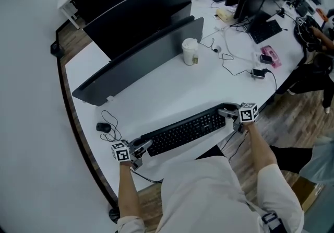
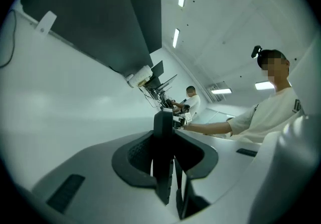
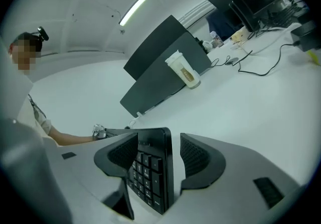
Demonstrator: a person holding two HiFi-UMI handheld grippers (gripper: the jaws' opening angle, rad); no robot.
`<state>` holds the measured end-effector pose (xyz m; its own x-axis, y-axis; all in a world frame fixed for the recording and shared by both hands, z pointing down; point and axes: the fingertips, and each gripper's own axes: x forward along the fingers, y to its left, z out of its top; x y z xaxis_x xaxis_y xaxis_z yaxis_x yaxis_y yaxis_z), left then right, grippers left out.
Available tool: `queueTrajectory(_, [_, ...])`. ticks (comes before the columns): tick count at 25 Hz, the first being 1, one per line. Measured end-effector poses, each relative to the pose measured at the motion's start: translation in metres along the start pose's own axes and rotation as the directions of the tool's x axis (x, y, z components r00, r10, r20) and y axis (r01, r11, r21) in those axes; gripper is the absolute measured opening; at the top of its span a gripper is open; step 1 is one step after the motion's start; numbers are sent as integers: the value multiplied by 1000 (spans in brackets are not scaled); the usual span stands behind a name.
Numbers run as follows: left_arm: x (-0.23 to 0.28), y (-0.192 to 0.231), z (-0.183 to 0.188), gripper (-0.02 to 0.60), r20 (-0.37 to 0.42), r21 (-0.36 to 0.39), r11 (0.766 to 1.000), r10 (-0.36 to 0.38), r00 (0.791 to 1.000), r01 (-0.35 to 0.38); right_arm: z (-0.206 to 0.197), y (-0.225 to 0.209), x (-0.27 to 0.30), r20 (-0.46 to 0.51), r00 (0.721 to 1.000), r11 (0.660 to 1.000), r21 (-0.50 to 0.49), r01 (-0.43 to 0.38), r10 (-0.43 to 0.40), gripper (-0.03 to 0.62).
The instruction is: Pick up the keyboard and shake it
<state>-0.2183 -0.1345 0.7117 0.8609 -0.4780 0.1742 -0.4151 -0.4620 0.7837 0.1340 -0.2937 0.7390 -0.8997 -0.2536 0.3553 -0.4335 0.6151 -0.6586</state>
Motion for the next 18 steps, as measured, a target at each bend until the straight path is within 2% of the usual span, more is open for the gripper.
queueTrajectory(2, [3, -2, 3, 107, -49, 56, 998, -12, 999, 14, 6, 5, 3, -47, 996, 997, 8, -70, 71, 268])
queueTrajectory(4, [5, -4, 6, 107, -100, 91, 996, -8, 995, 17, 0, 15, 11, -145, 979, 989, 1, -145, 144, 268])
queueTrajectory(8, [3, -7, 14, 109, -159, 136, 990, -8, 987, 29, -22, 32, 18, -368, 898, 965, -9, -263, 242, 228])
queueTrajectory(10, [-2, -16, 19, 110, -181, 171, 983, -29, 983, 60, -26, 46, 11, -442, 840, 938, 7, -347, 315, 203])
queueTrajectory(14, [-11, -50, 32, 114, -235, 219, 963, -105, 966, 158, -20, 85, -16, -572, 692, 855, 30, -518, 440, 155])
queueTrajectory(16, [-11, -63, 33, 114, -293, 253, 947, -119, 949, 197, -11, 98, -28, -646, 631, 826, -3, -564, 429, 147])
queueTrajectory(18, [-8, -71, 31, 114, -369, 305, 928, -93, 925, 215, -1, 107, -39, -723, 580, 805, -58, -591, 374, 143])
